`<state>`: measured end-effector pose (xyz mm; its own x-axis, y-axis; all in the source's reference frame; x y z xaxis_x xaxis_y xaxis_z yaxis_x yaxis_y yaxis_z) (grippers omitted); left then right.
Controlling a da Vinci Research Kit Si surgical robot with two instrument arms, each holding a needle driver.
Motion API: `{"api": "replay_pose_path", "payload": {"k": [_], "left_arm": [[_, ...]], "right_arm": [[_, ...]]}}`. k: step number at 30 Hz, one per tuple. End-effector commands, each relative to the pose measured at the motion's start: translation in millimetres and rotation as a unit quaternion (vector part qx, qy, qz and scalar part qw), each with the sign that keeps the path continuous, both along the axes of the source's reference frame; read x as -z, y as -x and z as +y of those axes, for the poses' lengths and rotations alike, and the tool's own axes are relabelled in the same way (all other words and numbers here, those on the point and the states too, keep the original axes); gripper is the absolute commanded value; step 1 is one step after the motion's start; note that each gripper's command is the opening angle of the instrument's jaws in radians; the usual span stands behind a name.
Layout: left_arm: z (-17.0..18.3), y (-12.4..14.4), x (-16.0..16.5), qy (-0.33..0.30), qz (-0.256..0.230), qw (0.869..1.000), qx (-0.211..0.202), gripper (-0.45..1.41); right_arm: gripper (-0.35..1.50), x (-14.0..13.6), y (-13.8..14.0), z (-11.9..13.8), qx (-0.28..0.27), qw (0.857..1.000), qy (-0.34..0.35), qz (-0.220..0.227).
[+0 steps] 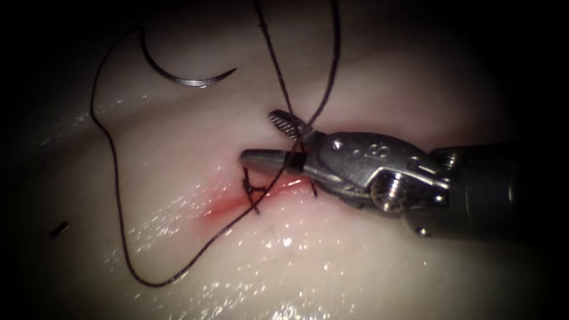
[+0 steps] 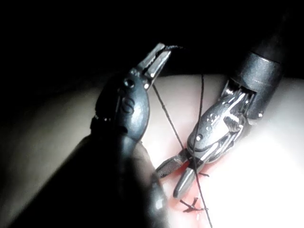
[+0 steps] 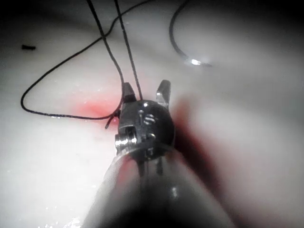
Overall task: Wound Closure
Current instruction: Snip the suture with the right tool while the left holds tension, then set down the suture.
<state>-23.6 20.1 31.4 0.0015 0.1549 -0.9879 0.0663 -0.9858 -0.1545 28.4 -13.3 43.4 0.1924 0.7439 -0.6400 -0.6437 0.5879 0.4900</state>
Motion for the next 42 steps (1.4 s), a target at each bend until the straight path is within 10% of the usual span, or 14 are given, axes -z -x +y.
{"api": "replay_pose_path", "payload": {"k": [1, 3, 12, 15, 19, 31, 34, 38, 42], "left_arm": [[0.3, 0.6, -0.5, 0.001, -0.001, 1.000, 0.000, -0.45], [0.2, 0.6, -0.5, 0.004, -0.001, 1.000, 0.000, -0.45], [-0.1, 0.7, -0.1, 0.004, -0.004, 1.000, -0.001, -0.45], [-0.5, 0.8, 0.4, 0.007, -0.008, 1.000, -0.003, -0.45], [-1.7, 1.1, 1.9, 0.011, -0.014, 1.000, -0.007, -0.45], [-9.2, 5.0, 6.9, 0.039, -0.089, 0.995, -0.038, -0.45], [-13.7, 7.8, 7.4, 0.030, -0.123, 0.990, -0.059, -0.45], [-17.6, 8.5, 4.7, 0.020, -0.129, 0.989, -0.071, -0.45], [-21.5, 7.5, -1.9, -0.004, -0.100, 0.993, -0.068, -0.45]], "right_arm": [[0.27, -0.4, -1.0, -0.1, 0.000, 1.000, 0.001, 0.001], [-0.35, -0.4, -1.0, -0.1, 0.001, 1.000, 0.001, 0.002], [-0.35, -0.4, -0.7, -0.4, -0.018, 0.999, -0.044, 0.010], [1.15, -0.2, 0.3, -0.5, -0.030, 0.999, -0.034, 0.003], [1.35, 1.2, 4.4, -0.5, -0.035, 0.999, -0.015, 0.035], [1.15, 2.7, 17.8, -1.2, 0.015, 0.998, 0.044, 0.040], [0.53, 2.7, 20.6, -0.7, 0.023, 0.998, 0.055, 0.032], [0.07, 2.5, 21.5, 0.0, 0.096, 0.984, 0.152, -0.014], [0.19, 2.7, 21.0, 0.1, 0.118, 0.975, 0.186, -0.032]]}}
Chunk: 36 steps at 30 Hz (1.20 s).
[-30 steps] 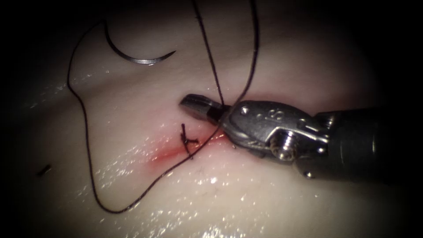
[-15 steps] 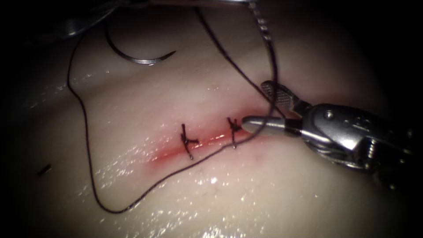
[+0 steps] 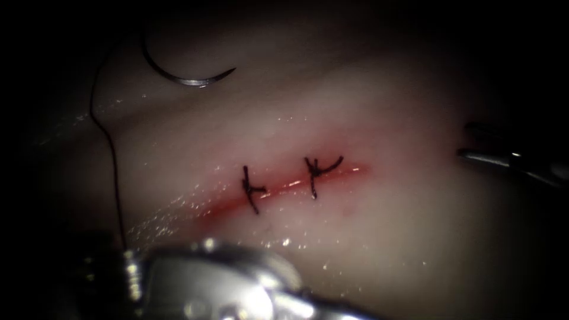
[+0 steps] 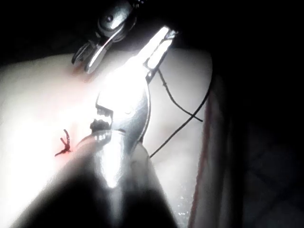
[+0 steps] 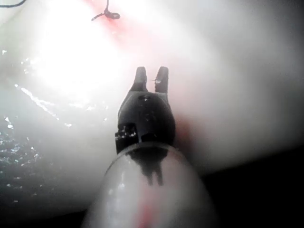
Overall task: Wound Closure
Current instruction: Set down the suture, then wound closure complete.
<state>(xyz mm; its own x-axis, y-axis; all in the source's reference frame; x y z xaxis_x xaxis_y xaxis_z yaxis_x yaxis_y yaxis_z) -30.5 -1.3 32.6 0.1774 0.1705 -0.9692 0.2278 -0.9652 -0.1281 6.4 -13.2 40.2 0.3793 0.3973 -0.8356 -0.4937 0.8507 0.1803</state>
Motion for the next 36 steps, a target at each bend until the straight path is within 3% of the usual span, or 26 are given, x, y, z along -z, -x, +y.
{"api": "replay_pose_path", "payload": {"k": [1, 2, 3, 7, 12, 16, 19, 25, 27, 29, 34, 36], "left_arm": [[-1.0, 0.4, -2.0, -0.005, 0.005, 1.000, 0.001, -0.45], [-3.1, 0.3, -5.3, -0.025, 0.027, 0.999, 0.002, -0.45], [-5.4, 0.4, -8.3, -0.050, 0.049, 0.998, -0.003, -0.01], [-9.2, 0.1, -12.4, -0.088, 0.092, 0.991, -0.030, 0.81], [-10.2, -2.4, -13.5, -0.105, 0.158, 0.982, -0.024, 1.33], [-9.1, -6.3, -12.9, -0.114, 0.207, 0.972, 0.013, 1.38], [-7.4, -11.1, -10.5, -0.131, 0.228, 0.965, 0.024, 1.38], [-4.3, -15.6, -5.7, -0.121, 0.232, 0.963, 0.059, 1.35], [-1.4, -17.0, -3.5, -0.107, 0.234, 0.961, 0.104, 1.18], [0.4, -17.3, -3.0, -0.091, 0.245, 0.955, 0.137, 1.16], [2.8, -16.8, -4.3, -0.083, 0.268, 0.947, 0.157, 1.06], [3.2, -16.5, -5.8, -0.077, 0.263, 0.949, 0.155, 0.91]], "right_arm": [[0.32, -0.5, -1.4, 0.0, 0.004, 1.000, 0.009, -0.003], [0.88, -0.5, -2.0, 0.0, 0.006, 1.000, 0.013, -0.009], [1.15, -0.5, -2.6, 0.0, 0.011, 1.000, 0.012, -0.020], [1.35, -0.5, -3.7, 0.0, 0.038, 0.998, 0.000, -0.045], [1.40, -0.6, -4.3, -0.1, 0.054, 0.998, -0.004, -0.037], [1.43, -0.5, -4.6, -0.5, 0.050, 0.998, 0.006, -0.031], [1.43, 0.2, -5.1, -0.9, 0.043, 0.999, -0.001, -0.011], [1.47, 1.7, -5.9, 0.4, 0.037, 0.999, -0.009, -0.005], [1.47, 2.5, -6.5, 1.3, 0.046, 0.999, -0.012, 0.006], [1.47, 3.1, -6.9, 1.9, 0.053, 0.998, -0.017, 0.018], [1.38, 4.6, -7.8, 3.0, 0.062, 0.996, -0.016, 0.058], [1.20, 5.3, -8.0, 3.9, 0.090, 0.992, -0.016, 0.081]]}}
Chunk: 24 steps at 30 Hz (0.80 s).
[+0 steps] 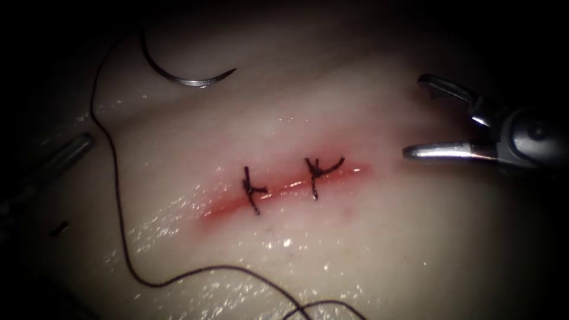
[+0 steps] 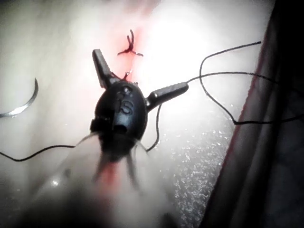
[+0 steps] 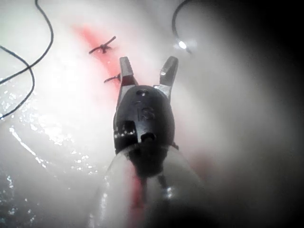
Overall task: Wound Closure
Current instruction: Wound closure complete.
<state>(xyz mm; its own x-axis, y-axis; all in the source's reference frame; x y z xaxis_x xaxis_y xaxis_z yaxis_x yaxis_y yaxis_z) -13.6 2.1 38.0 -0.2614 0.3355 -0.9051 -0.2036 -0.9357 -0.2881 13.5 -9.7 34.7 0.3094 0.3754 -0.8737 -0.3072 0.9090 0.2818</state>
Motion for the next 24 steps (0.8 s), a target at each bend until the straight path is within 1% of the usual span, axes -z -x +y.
{"api": "replay_pose_path", "payload": {"k": [1, 3, 4, 6, 10, 11, 13, 17, 20, 22, 24], "left_arm": [[0.0, 0.6, -1.2, 0.002, -0.007, 1.000, -0.003, 0.88], [0.2, 0.8, -2.4, 0.004, -0.014, 1.000, -0.008, 0.83], [0.8, 0.8, -3.7, 0.010, -0.027, 0.999, -0.016, 0.81], [1.6, 0.8, -5.0, 0.007, -0.041, 0.999, -0.022, 0.81], [3.2, 0.6, -7.3, 0.001, -0.059, 0.998, 0.004, 0.81], [3.7, 0.6, -8.4, 0.003, -0.071, 0.997, 0.019, 0.81], [3.6, 0.7, -9.7, 0.001, -0.076, 0.997, 0.028, 0.78], [3.1, 1.1, -10.5, -0.012, -0.082, 0.996, 0.034, 0.78], [3.0, 1.8, -10.6, -0.020, -0.099, 0.995, 0.027, 0.78], [2.8, 2.4, -10.4, -0.027, -0.118, 0.992, 0.026, 0.71], [2.7, 2.6, -10.4, -0.027, -0.120, 0.992, 0.024, 0.69]], "right_arm": [[1.18, -0.1, -0.8, 0.7, 0.015, 1.000, 0.007, 0.005], [1.18, 0.0, -0.8, 1.4, 0.036, 0.999, 0.020, 0.014], [1.22, -0.1, -0.5, 0.9, 0.046, 0.998, 0.027, 0.024], [1.18, -0.3, -0.4, 0.4, 0.049, 0.998, 0.029, 0.019], [1.20, -0.5, -0.6, 0.3, 0.055, 0.998, 0.034, 0.014], [1.23, -0.6, -0.6, 0.2, 0.058, 0.997, 0.040, 0.013], [1.23, -0.6, -0.6, 0.2, 0.061, 0.997, 0.046, 0.012], [1.23, -0.6, -0.5, 0.2, 0.063, 0.997, 0.048, 0.012], [1.23, -0.8, -0.3, 0.3, 0.063, 0.997, 0.052, 0.011], [1.22, -1.0, -0.4, 0.3, 0.061, 0.997, 0.056, 0.006], [1.22, -1.1, -0.4, 0.2, 0.062, 0.996, 0.056, 0.005]]}}
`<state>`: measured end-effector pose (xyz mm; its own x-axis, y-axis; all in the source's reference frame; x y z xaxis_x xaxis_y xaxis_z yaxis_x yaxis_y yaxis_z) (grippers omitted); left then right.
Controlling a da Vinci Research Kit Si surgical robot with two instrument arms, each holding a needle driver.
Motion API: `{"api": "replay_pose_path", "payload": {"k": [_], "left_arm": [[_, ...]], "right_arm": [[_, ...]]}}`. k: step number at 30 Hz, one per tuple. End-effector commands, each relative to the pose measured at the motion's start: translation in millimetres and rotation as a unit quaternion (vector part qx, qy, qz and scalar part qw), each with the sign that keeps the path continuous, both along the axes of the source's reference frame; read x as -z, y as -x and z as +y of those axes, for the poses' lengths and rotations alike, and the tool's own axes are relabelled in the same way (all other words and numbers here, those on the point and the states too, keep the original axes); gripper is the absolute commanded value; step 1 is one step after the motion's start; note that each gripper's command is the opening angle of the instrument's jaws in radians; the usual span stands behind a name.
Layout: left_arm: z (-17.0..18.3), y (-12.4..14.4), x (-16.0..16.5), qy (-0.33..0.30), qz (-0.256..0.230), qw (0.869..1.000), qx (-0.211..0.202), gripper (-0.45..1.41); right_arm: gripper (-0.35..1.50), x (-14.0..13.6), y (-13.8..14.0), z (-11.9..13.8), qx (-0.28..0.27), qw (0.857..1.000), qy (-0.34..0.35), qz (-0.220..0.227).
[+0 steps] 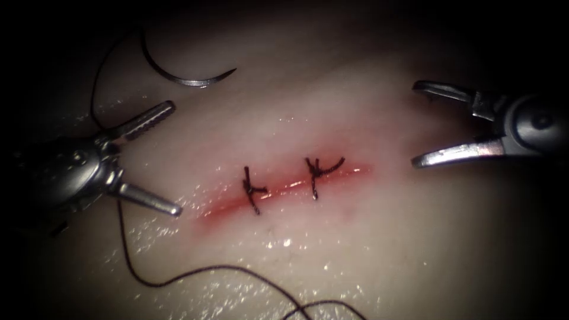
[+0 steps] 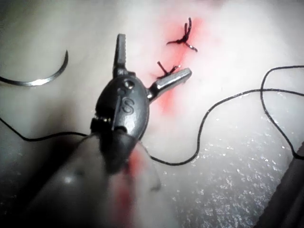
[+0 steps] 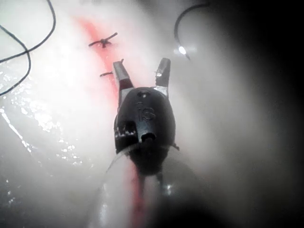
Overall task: Wound Closure
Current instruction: Wound closure complete.
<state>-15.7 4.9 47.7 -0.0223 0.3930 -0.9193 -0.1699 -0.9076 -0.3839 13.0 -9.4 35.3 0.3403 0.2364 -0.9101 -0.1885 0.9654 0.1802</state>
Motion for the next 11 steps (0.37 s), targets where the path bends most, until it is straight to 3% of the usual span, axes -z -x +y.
{"api": "replay_pose_path", "payload": {"k": [1, 11], "left_arm": [[-0.1, 0.5, -0.6, -0.002, -0.002, 1.000, -0.002, 0.64], [0.0, 0.1, -0.6, -0.008, -0.007, 1.000, -0.001, 0.64]], "right_arm": [[1.22, -0.6, -0.9, -0.1, 0.001, 1.000, 0.001, 0.000], [1.20, -0.8, -0.9, -0.2, 0.004, 1.000, 0.004, -0.002]]}}
